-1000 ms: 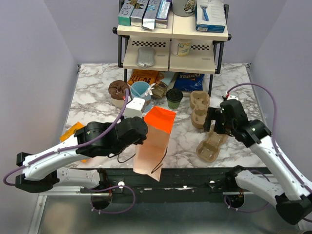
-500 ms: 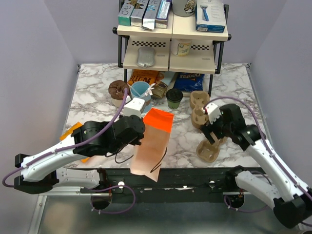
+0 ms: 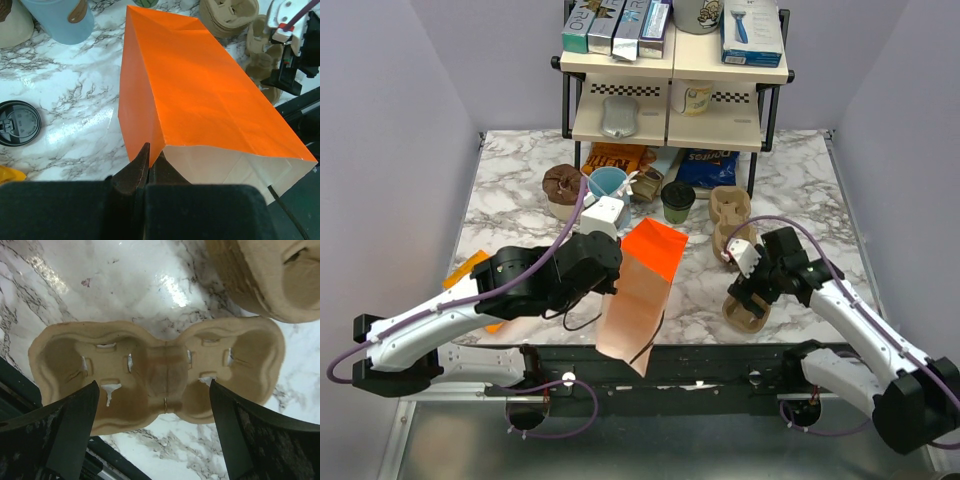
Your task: Pack the takeout coffee
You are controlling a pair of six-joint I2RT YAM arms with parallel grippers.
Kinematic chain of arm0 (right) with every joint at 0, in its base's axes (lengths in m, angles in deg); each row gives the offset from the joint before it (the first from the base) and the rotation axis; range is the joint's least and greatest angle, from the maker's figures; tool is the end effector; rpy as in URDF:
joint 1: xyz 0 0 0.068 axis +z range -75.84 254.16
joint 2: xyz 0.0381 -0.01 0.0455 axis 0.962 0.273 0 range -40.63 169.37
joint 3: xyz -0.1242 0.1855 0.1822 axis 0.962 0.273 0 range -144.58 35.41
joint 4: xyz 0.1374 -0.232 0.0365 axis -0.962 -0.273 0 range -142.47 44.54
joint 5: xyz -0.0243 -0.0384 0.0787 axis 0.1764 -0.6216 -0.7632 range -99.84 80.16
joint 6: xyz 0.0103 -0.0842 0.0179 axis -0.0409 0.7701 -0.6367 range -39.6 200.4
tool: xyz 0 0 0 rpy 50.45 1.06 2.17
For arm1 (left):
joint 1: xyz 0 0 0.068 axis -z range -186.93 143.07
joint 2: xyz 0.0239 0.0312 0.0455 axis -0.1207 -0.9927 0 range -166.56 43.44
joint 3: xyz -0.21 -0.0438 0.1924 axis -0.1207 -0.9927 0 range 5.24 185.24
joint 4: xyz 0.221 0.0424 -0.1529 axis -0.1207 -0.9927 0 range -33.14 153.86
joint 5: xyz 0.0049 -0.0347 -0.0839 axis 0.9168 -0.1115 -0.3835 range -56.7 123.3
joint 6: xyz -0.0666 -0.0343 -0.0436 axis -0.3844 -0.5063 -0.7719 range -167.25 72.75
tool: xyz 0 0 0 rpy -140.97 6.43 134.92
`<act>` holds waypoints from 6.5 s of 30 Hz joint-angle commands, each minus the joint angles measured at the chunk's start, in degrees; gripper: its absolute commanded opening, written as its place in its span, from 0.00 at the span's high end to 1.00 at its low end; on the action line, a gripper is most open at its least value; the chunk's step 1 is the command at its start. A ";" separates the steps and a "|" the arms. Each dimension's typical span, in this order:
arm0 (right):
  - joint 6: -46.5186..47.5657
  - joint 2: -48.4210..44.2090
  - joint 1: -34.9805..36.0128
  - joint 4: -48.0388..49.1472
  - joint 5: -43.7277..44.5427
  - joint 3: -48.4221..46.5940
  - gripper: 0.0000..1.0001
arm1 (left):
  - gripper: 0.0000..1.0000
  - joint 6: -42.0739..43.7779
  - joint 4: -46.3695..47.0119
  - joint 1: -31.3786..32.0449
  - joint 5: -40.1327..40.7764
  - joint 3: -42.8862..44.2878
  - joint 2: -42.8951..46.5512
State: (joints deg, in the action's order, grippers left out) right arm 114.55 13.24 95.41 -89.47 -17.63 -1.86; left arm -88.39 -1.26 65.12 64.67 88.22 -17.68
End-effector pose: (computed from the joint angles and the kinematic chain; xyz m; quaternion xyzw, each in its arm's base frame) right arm 0.1746 0.0791 0.1932 -0.4639 0.8464 0.0368 0.2590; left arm 0.1001 -0.1798 0.4140 0.1322 0.8804 -0.1821 0.4174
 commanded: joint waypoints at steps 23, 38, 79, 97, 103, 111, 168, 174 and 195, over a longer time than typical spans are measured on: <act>2.59 13.19 -6.75 2.79 -2.49 -1.04 0.56 | 1.00 2.21 3.07 -0.33 0.27 -0.45 1.71; 5.58 -18.85 -6.67 0.39 -25.05 -11.67 0.63 | 1.00 0.37 0.53 -0.86 -1.23 3.94 -3.29; -45.34 0.09 35.52 48.53 -57.35 -25.29 0.62 | 1.00 -8.77 -1.24 -15.54 -11.16 13.97 -15.52; -35.22 1.60 37.02 27.15 -30.31 -25.91 0.62 | 1.00 -8.51 0.52 -15.63 -12.39 10.54 -13.06; -31.96 5.02 37.02 15.01 -13.84 -31.45 0.65 | 1.00 -5.53 2.19 -15.71 -15.73 9.74 -12.79; -29.24 5.37 37.02 9.03 -6.37 -33.56 0.68 | 1.00 -2.98 1.84 -15.71 -14.50 9.83 -12.79; -19.54 9.50 44.49 21.88 32.83 -25.82 0.77 | 1.00 11.70 3.25 -18.70 -28.03 7.90 -12.36; -28.96 11.87 44.49 20.80 41.97 -26.44 0.82 | 1.00 12.23 3.86 -18.70 -30.14 7.55 -12.18; 9.09 12.05 44.84 46.76 21.17 -6.22 0.70 | 1.00 10.47 5.53 -20.63 -31.37 7.81 -11.91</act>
State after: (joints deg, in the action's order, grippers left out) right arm 117.72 23.84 140.52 -44.62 7.70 -8.29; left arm -76.44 5.73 45.25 36.98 95.74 -31.27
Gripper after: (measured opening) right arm 0.433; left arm 0.009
